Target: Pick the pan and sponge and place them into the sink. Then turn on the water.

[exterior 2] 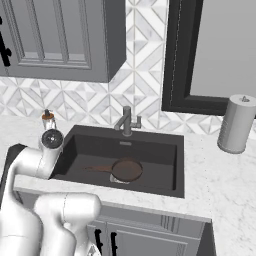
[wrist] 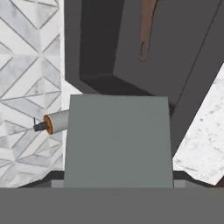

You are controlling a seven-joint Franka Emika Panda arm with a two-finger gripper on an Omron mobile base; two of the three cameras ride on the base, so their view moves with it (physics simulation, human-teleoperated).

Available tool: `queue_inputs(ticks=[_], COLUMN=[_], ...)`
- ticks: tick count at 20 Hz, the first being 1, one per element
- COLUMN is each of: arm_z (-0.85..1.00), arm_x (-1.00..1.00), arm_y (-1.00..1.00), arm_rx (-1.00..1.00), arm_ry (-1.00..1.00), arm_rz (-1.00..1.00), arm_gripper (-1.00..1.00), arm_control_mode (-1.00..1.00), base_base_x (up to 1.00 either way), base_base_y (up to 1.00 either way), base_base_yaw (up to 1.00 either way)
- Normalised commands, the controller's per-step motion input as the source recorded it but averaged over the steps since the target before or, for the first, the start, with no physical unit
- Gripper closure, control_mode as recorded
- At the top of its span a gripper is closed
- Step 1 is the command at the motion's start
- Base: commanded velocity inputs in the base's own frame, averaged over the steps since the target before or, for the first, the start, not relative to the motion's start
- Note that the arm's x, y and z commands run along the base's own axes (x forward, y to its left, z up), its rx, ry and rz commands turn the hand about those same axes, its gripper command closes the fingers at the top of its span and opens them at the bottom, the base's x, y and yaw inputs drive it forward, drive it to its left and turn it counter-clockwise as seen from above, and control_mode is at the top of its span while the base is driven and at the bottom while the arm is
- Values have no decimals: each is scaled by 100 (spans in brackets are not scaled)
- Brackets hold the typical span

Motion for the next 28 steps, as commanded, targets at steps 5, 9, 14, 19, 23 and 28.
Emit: queue_inputs(ticks=[5,9,14,19,23,28], arm_z=[46,45,42,25,-3,-28], arm_x=[0,6,13,14,19,39], arm_y=[-100,-99,-95,-92,-94,-43], arm_rx=[25,21,15,20,24,5], arm_ry=[30,40,48,26,2,0], arm_rz=[-12,-10,-8,-6,0,0], arm_gripper=[100,100,100,100,100,100], arm_control_mode=[-100,-100,-100,-100,-100,-100], base_base_x=[0,0,0,0,0,0], base_base_y=[0,0,0,0,0,0], base_base_yaw=[0,0,0,0,0,0])
